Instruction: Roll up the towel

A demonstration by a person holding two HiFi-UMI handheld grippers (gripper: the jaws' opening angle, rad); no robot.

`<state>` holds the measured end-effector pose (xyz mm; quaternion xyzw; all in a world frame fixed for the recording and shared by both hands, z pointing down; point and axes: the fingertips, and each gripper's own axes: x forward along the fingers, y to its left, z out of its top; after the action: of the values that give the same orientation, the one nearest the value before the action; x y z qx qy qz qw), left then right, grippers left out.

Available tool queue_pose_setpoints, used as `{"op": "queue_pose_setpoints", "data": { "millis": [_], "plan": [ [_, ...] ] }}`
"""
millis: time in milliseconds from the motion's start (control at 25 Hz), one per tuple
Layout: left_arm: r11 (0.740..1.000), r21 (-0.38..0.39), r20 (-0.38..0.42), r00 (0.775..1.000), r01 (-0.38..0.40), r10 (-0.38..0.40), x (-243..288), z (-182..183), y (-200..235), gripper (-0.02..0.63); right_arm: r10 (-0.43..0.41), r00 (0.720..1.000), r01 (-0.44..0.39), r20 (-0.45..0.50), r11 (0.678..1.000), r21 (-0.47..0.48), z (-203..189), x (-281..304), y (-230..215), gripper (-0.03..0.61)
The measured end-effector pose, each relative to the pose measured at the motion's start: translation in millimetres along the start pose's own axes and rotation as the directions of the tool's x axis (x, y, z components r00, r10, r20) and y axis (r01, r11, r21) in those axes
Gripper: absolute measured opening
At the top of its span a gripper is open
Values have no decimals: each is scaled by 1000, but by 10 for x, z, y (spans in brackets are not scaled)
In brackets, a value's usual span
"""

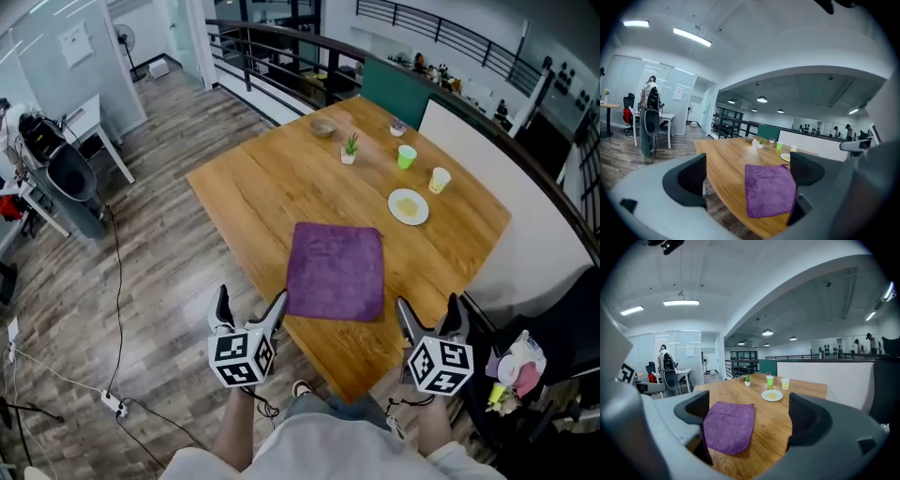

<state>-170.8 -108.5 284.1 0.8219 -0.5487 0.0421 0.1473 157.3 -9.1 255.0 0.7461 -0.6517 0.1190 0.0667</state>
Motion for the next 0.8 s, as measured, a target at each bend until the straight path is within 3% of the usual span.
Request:
{"op": "queue_pose_setpoints", "data": {
  "millis": [240,480,640,800],
  "plan": [
    [1000,-13,-49,999,12,-12,145,-107,-12,560,59,997,-59,-42,998,-5,-37,259,35,512],
    [998,30,-115,992,57,-53,233,-272,-107,532,119,988,-123,-98,992,-31,-146,368,-9,463],
    [991,75,-186,978,114,-98,319,-489,-195,469,194,968,-204,-161,978,-52,-339,476,52,422],
    [970,143,-273,950,197,-152,387,-791,-298,412,272,931,-298,-245,952,-72,-662,569,121,374]
  ]
}}
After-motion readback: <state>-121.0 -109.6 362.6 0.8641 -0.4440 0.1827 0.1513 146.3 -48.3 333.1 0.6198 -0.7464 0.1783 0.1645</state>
